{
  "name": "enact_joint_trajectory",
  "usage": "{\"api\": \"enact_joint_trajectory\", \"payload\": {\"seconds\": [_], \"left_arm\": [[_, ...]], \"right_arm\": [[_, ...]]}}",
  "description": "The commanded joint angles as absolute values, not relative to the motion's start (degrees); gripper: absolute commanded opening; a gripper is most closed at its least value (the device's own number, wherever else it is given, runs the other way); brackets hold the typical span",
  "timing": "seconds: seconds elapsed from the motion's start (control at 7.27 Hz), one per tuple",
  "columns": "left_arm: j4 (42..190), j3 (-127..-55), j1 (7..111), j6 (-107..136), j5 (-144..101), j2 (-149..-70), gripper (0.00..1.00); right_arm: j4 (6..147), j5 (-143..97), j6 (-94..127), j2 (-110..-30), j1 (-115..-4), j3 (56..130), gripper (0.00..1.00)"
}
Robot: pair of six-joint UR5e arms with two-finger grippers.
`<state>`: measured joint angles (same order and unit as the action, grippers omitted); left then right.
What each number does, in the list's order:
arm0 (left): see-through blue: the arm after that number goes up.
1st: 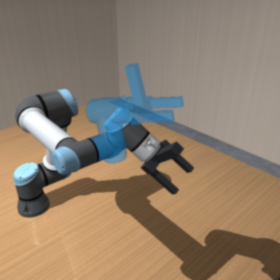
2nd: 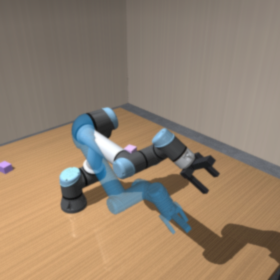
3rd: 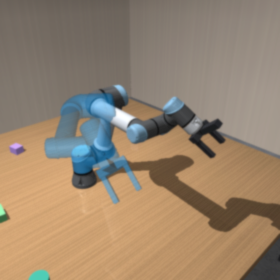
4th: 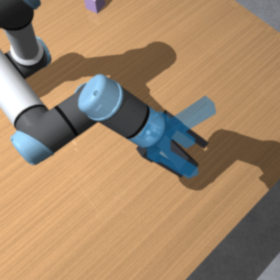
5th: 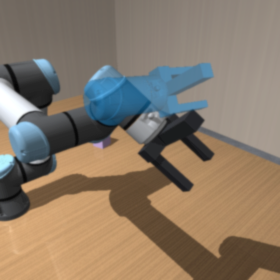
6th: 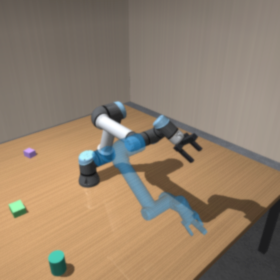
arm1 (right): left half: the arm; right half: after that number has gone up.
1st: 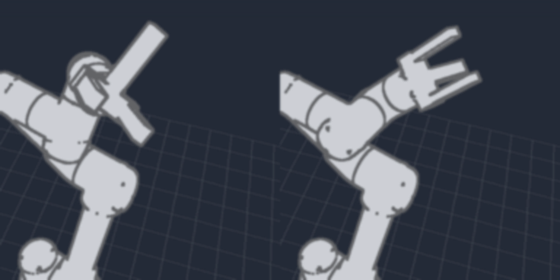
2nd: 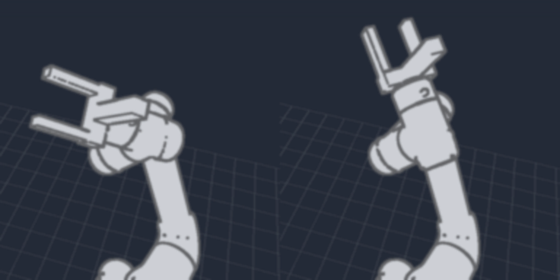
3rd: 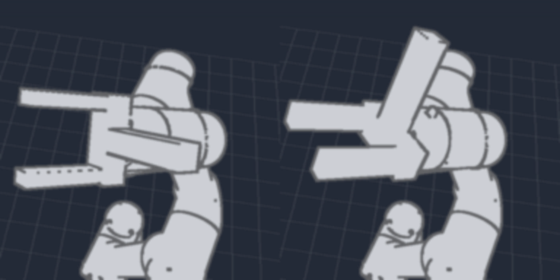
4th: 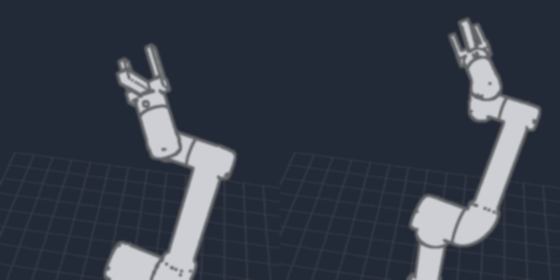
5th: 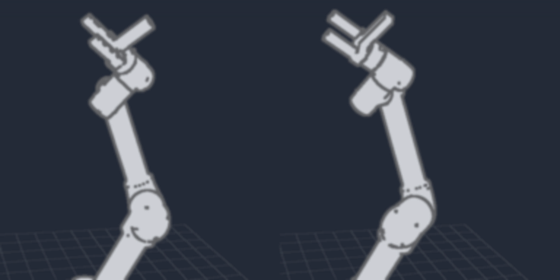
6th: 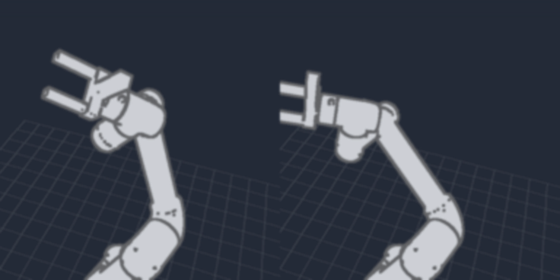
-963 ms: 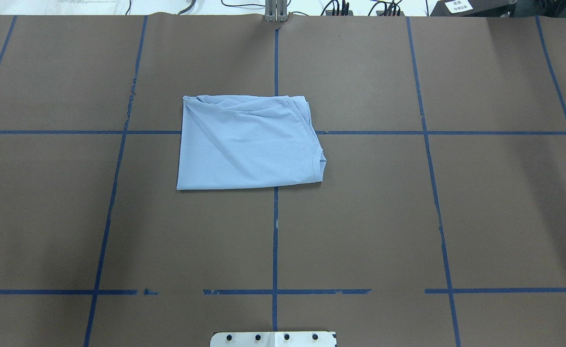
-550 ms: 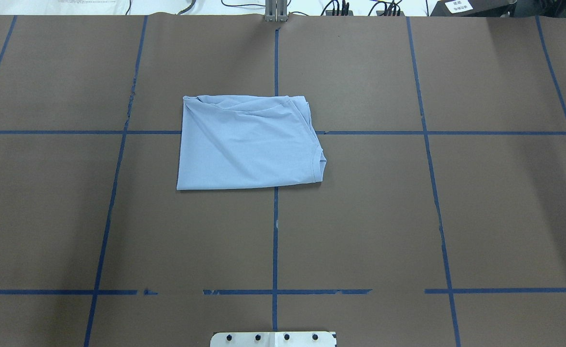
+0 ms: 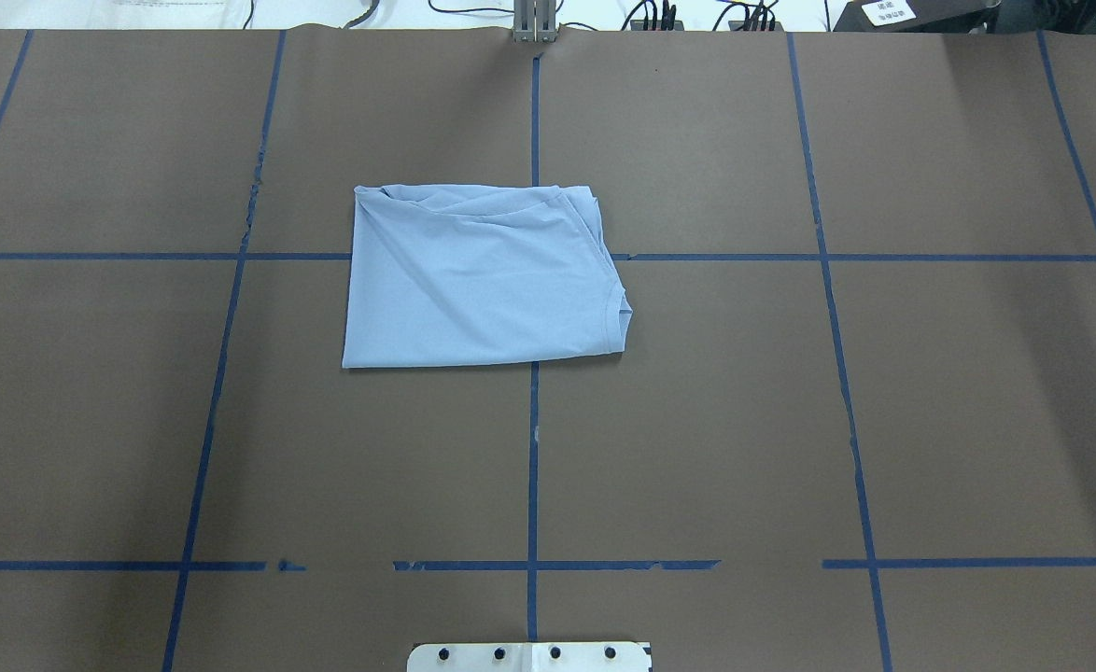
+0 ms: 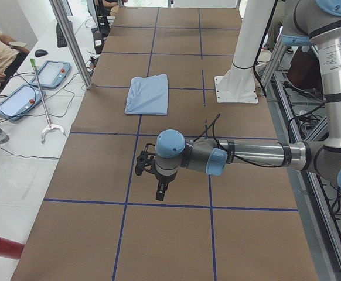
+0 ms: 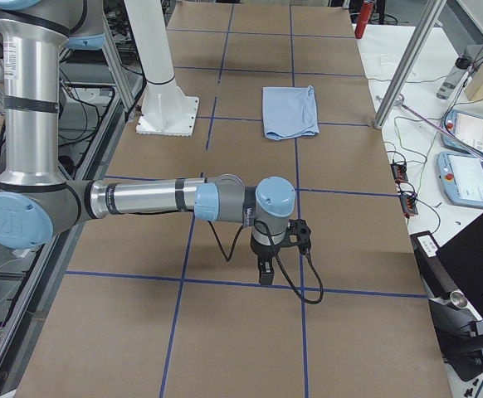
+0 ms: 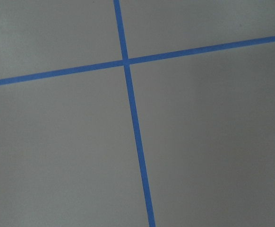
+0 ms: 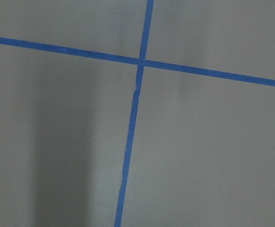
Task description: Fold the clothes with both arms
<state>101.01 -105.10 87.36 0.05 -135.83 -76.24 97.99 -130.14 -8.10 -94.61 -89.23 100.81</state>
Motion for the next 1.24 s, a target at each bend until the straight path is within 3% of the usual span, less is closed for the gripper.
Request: {"api": "enact_joint_trajectory", "payload": {"seconds": [0.0, 1.1], "left_arm": [[99.42, -105.21, 87.36, -0.44, -136.05, -75.94, 1.0], [94.57, -107.4, 87.54, -0.88, -136.05, -76.73, 1.0]], "right_arm": [[98.09, -130.52, -7.56, -94.57, -89.21, 100.9, 1.0], [98.52, -130.7, -7.38, -94.75, -89.3, 103.89, 1.0]]}}
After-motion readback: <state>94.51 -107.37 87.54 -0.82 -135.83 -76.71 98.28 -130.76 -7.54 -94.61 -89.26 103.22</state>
